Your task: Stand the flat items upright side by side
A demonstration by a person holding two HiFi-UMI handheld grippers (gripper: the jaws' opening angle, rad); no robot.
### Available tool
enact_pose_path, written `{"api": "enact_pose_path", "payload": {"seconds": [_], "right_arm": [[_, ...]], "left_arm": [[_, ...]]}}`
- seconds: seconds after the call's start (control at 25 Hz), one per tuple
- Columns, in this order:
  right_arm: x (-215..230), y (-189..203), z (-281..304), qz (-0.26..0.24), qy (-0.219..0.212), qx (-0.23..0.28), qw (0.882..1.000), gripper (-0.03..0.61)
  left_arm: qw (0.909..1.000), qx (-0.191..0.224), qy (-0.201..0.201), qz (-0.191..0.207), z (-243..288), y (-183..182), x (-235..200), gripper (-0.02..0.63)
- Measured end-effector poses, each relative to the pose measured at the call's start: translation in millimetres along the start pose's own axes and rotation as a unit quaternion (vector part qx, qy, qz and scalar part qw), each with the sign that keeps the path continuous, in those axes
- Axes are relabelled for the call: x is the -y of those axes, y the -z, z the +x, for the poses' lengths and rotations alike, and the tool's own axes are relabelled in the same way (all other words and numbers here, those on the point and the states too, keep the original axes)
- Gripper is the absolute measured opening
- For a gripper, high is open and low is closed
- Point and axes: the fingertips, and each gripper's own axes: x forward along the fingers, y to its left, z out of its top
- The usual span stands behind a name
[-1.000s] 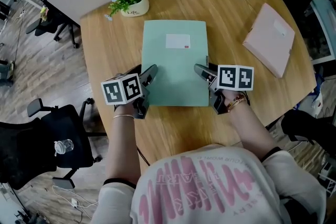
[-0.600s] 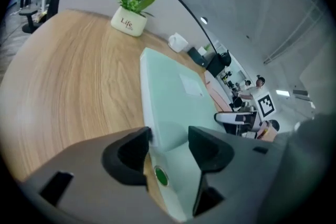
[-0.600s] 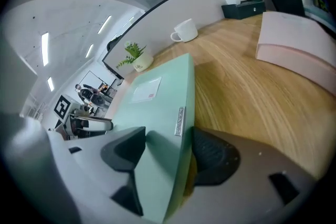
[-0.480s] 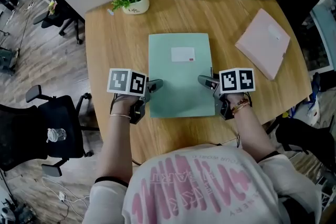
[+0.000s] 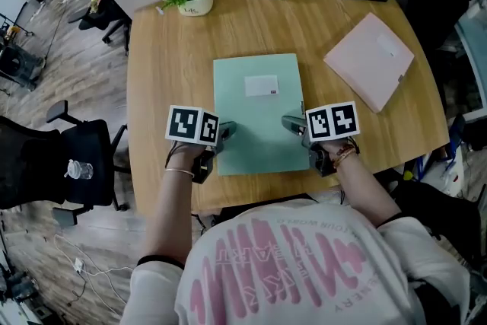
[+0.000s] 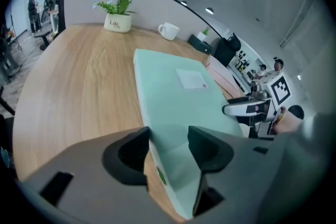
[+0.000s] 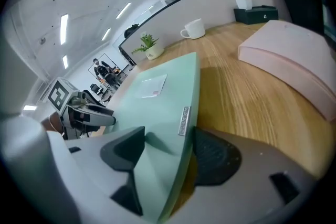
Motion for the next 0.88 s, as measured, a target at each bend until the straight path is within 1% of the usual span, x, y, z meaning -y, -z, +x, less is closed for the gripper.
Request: {"api": "enact_pose_path", "payload": {"seconds": [0.08,0.2,0.32,0.4,0.52,0.72,0.88], "right_arm": [[1.6,3.3,-8.5,-0.021,-0.002,0.014,1.0,0.285],[2.9,3.0,-20.8,-0.058,-0.01,0.043,0.997,0.284],[-0.3,-3.2,-31.1,-0.097,-0.019,0.068,0.993,0.284],[-4.8,-9.1,-37.3,-0.125,-0.024,0.085,0.988,0.284],[-11.4,-18.4,-46.5,-0.166,-0.023,0.11,0.98,0.284],[-21.7,-41.7,-60.0,-0.226,-0.016,0.159,0.961,0.284],[-23.6,-55.8,-65.5,-0.26,0.0,0.174,0.95,0.282]], "left_arm": [[0.9996,0.02,-0.015,0.008,-2.4,2.9,9.9,0.238],[0.9986,0.046,-0.025,0.006,-7.1,6.7,23.0,0.238],[0.9967,0.073,-0.035,0.005,-14.1,5.1,31.2,0.239],[0.9943,0.098,-0.042,-0.003,-20.6,0.6,33.9,0.241],[0.9884,0.142,-0.053,-0.013,-31.1,-7.3,37.9,0.25],[0.9764,0.204,-0.07,-0.004,-49.2,-27.3,42.1,0.252],[0.9668,0.24,-0.087,0.008,-64.3,-47.4,46.7,0.252]]}}
